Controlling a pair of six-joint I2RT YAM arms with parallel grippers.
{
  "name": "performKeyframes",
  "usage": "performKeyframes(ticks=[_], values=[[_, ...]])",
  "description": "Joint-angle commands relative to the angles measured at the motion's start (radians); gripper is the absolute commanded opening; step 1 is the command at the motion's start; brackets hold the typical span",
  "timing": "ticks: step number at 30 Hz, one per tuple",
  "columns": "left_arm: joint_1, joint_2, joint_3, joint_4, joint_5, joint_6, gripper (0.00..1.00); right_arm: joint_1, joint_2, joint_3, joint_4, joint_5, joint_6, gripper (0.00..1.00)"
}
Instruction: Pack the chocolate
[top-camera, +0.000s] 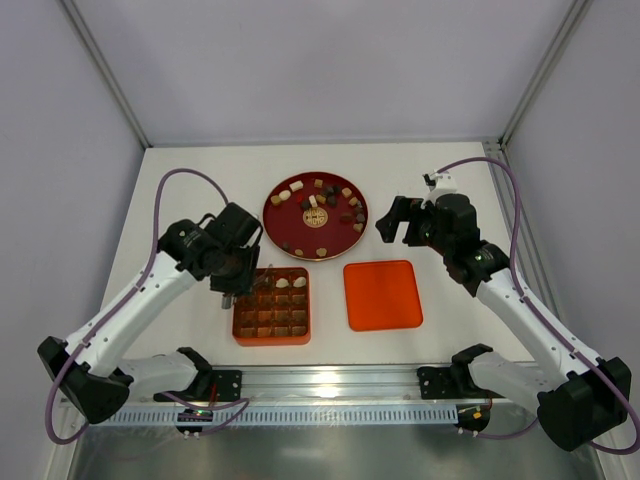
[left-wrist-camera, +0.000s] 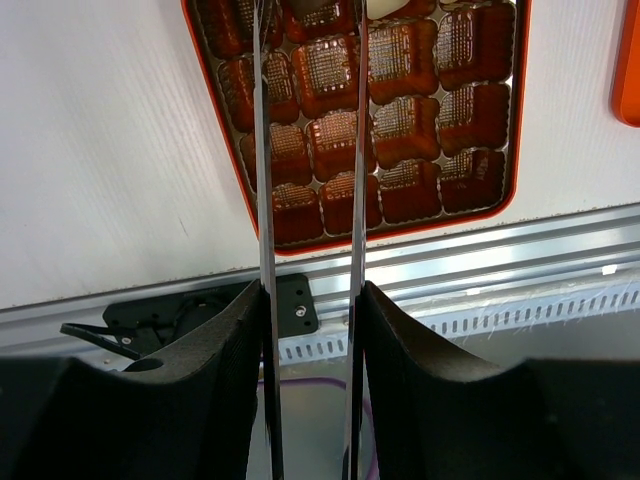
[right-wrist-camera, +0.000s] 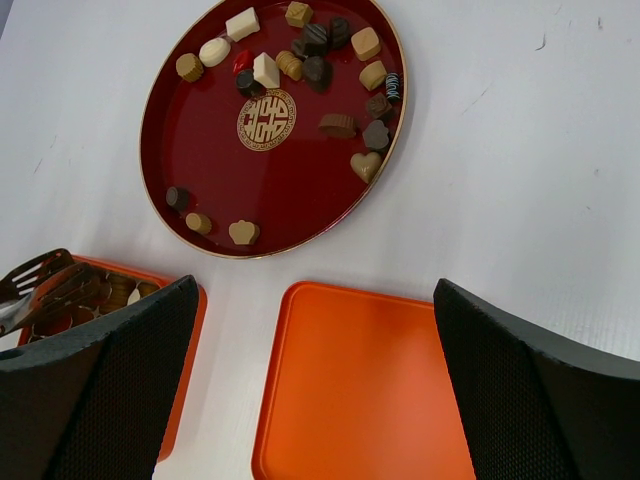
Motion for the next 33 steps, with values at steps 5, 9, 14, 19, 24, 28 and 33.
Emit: performKeyframes(ticks=[5,9,14,19,24,28,33], values=[[0.005,0.016,0.1,0.005,-0.002,0.016,0.41,0.007,-0.002,0.03,0.038,-0.008,0.002,1.0],[0.005,0.042,0.164,0.001,-0.003,0.027,0.42,0.007,-0.005,0.029,0.037,-0.008,0.002,1.0],[0.006,0.154,0.295,0.031,-0.023,0.057,0.43,0.007,-0.005,0.03,0.037,-0.013,0.003,1.0],[0.006,0.307,0.446,0.084,-0.014,0.09,0.43,0.007,-0.02,0.032,0.028,-0.014,0.006,1.0],[0.008,0.505,0.641,0.129,0.04,0.129,0.42,0.007,-0.037,0.035,0.008,-0.002,0.003,1.0],[0.005,0.643,0.753,0.153,0.086,0.159,0.42,0.008,-0.054,0.036,-0.009,0.006,0.0,1.0],[0.003,0.772,0.842,0.17,0.092,0.171,0.42,0.007,-0.066,0.038,-0.022,0.013,-0.007,1.0]])
